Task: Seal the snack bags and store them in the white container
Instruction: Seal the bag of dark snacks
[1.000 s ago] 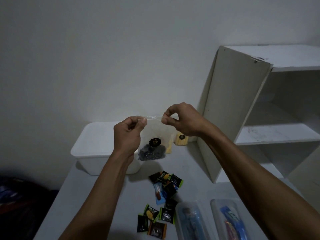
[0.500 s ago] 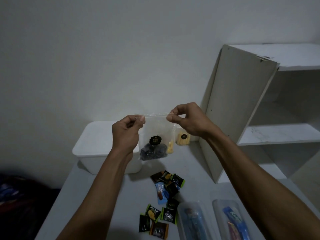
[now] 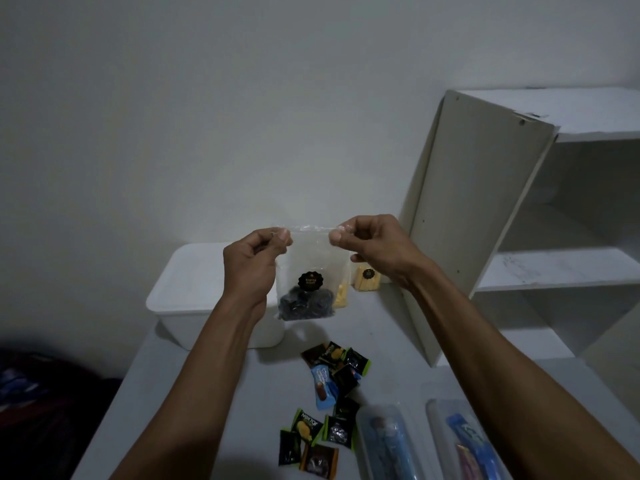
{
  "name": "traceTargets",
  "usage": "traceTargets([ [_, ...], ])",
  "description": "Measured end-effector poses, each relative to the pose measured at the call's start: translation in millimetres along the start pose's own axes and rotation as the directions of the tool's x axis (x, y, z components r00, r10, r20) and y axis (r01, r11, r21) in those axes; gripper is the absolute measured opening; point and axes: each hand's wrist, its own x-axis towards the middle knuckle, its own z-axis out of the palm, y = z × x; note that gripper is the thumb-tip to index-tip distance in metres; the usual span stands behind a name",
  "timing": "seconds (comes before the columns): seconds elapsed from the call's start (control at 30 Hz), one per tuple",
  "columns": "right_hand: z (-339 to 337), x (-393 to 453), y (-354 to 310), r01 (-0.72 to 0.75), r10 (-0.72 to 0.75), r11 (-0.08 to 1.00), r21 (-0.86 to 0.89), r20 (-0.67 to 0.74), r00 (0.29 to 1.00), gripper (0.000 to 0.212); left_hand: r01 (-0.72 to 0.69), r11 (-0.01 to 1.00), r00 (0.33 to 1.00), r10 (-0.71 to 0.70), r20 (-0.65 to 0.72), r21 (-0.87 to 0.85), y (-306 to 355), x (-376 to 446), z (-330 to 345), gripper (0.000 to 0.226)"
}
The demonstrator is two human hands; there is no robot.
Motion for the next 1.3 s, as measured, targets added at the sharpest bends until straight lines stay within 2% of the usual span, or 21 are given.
traceTargets([
  [0.23,6.4,-0.6,-3.4,0.093,-0.095,0.995,-0.031,-0.056,0.994,0.011,0.030,0.999,0.998,-0.031,0.060,0.016,0.5,-2.3,0.5,0.006],
  [0.43,1.1,-5.5,-18.4,-0.015,0.021,0.998,-0.066,0.089,0.996,0.036,-0.004,1.000,0.999,0.003,0.040,0.030,-0.9,-3.9,3.7,0.009],
  [0.6,0.5,1.0,-30.1,0.019,0.024,0.965,-0.260,0.161,0.987,0.025,-0.068,0.991,0.991,0.055,0.118,0.111,-4.7,-5.7,10.2,0.010],
  [0.7,1.5,3.1,-30.2,0.015,0.028,0.961,-0.275,0.152,0.988,0.024,-0.076,0.986,0.997,0.075,0.011,0.147,-8.0,-4.8,14.5,0.003],
  [0.77,6.8,3.6,-25.5,-0.010,0.034,0.968,-0.252,0.094,0.995,0.024,-0.056,0.980,0.988,0.082,-0.129,0.191,-10.5,-5.0,18.1,0.018],
  [0.83,14.4,2.9,-19.2,-0.024,0.033,0.973,-0.228,0.035,0.999,0.024,-0.002,0.969,0.980,0.052,-0.194,0.248,-10.4,-7.8,22.1,0.030],
  [0.93,24.9,-0.2,-13.3,-0.027,0.032,0.971,-0.237,0.018,0.999,0.022,0.118,0.959,0.980,-0.070,-0.186,0.257,-8.5,-12.6,27.7,0.034],
  [1.1,30.1,-3.2,-10.9,-0.039,0.041,0.973,-0.226,0.007,0.999,0.020,0.202,0.955,0.962,-0.153,-0.227,0.215,-7.3,-10.7,28.7,0.006],
  [1.13,30.4,-3.6,-10.5,-0.031,0.033,0.971,-0.239,0.005,0.999,0.020,0.215,0.956,0.960,-0.168,-0.226,0.201,-5.2,-11.0,29.3,0.009],
  [1.23,31.6,-5.7,-10.1,-0.005,0.006,0.957,-0.291,0.003,1.000,0.019,0.247,0.947,0.954,-0.201,-0.221,0.205,-1.7,-12.3,31.5,0.037],
  [1.3,33.1,-5.8,-9.3,0.015,-0.012,0.946,-0.324,0.009,1.000,0.021,0.271,0.942,0.946,-0.223,-0.234,0.197,-1.1,-12.4,32.7,0.038],
])
